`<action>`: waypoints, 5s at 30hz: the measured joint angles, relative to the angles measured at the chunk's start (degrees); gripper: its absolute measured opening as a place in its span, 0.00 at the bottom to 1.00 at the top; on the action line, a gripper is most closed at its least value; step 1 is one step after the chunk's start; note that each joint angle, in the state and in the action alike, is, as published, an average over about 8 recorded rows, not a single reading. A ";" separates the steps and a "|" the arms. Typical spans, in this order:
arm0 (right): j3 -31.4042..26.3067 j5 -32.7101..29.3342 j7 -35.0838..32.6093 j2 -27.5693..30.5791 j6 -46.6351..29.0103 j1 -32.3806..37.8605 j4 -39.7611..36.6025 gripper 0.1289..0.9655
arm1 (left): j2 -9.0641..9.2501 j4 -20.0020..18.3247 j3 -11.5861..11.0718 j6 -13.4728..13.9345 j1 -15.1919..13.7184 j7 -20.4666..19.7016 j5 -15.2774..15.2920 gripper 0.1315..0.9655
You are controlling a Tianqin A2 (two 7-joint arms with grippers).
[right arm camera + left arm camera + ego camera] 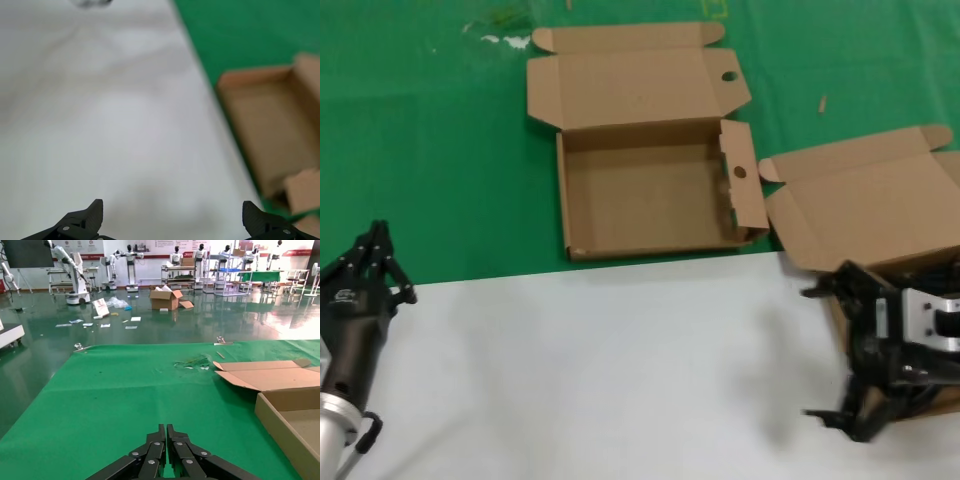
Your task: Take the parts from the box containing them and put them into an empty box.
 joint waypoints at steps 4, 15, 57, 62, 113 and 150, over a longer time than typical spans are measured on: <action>-0.29 -3.70 -1.36 -0.62 -11.07 4.35 -2.70 1.00 | 0.00 0.00 0.00 0.00 0.00 0.00 0.00 0.04; 10.87 -11.51 -9.68 -3.42 -31.26 2.84 -9.37 1.00 | 0.00 0.00 0.00 0.00 0.00 0.00 0.00 0.01; 29.98 -23.00 -25.95 -13.04 -32.75 -6.00 -27.98 0.37 | 0.00 0.00 0.00 0.00 0.00 0.00 0.00 0.01; 30.83 -23.03 -26.37 -13.18 -33.05 -6.44 -28.13 0.27 | 0.00 0.00 0.00 0.00 0.00 0.00 0.00 0.01; 25.29 -34.78 -17.93 -46.67 -22.07 12.66 -30.56 0.08 | 0.00 0.00 0.00 0.00 0.00 -0.02 0.02 0.01; 34.24 -35.12 -4.67 -42.48 -14.49 -5.88 -12.69 0.56 | 0.00 0.00 0.00 0.00 0.00 -0.02 0.02 0.01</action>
